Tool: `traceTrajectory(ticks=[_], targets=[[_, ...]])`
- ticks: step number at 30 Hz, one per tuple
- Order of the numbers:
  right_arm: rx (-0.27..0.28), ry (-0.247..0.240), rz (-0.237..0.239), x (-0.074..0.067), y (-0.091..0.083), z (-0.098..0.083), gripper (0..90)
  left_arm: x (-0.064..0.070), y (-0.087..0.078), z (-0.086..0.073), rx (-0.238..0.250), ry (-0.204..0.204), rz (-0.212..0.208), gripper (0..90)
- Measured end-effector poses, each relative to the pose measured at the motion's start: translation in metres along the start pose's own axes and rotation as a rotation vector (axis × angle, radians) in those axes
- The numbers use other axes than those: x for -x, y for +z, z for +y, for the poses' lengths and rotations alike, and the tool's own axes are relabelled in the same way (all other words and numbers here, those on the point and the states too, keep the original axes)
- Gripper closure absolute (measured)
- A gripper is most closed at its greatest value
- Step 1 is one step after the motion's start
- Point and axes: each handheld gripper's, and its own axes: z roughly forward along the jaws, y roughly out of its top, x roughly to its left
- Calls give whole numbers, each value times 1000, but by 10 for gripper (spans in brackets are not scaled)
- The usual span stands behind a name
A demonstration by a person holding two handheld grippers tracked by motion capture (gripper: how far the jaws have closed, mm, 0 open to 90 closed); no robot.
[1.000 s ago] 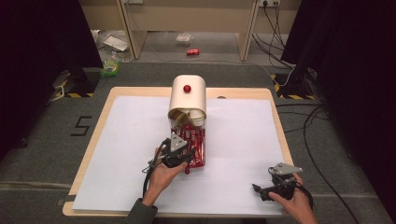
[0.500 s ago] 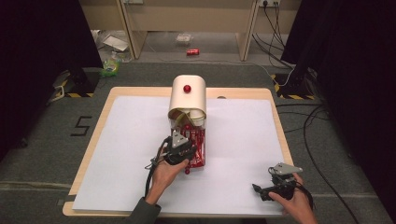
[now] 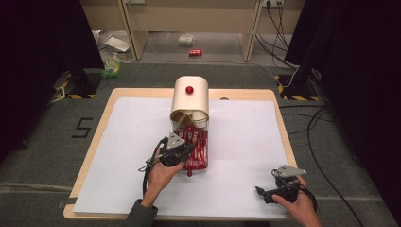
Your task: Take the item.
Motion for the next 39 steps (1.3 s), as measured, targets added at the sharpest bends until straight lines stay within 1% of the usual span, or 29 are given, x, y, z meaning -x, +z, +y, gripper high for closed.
traceTrajectory(ticks=[2, 4, 5, 7, 8, 9, 16, 21, 23, 26, 28, 32, 34, 37, 39], targets=[[0, 0, 0, 0, 0, 0, 3, 1, -6, 2, -12, 8, -11, 875], [0, 0, 0, 0, 0, 0, 3, -1, -13, 3, -23, 3, -24, 875], [0, 0, 0, 0, 0, 0, 3, -1, -13, 3, -23, 3, -24, 875], [-1, 1, 0, 0, 0, 0, 3, -4, -22, 3, -35, 3, -37, 875], [-1, 1, 0, 0, 0, 0, 3, -5, -25, 2, -39, 4, -38, 875], [-1, 1, 0, 0, 0, 0, 3, -7, -30, 1, -47, 8, -31, 875], [0, 0, 0, 0, 0, 0, 3, -9, -31, -8, -71, 8, -28, 875], [0, 0, 0, 0, 0, 0, 3, -9, -35, -11, -75, 12, -26, 875], [0, 0, 0, 0, 0, 0, 3, -9, -39, -12, -75, 15, -30, 875], [0, 0, 0, 0, 0, 0, 3, -10, -42, -12, -70, 14, -26, 875], [0, -1, 0, 0, 0, 0, 3, -12, -47, -12, -56, 13, -27, 875], [0, -1, 0, 0, 0, 0, 3, -15, -53, -11, -51, 13, -25, 875], [0, 0, 0, 0, 0, 0, 3, -15, -56, -11, -49, 17, -27, 875], [0, 0, 0, 0, 0, 0, 3, -15, -60, -11, -47, 26, -15, 875], [0, 0, 0, 0, 0, 0, 3, -14, -64, -11, -46, 32, -17, 875]])
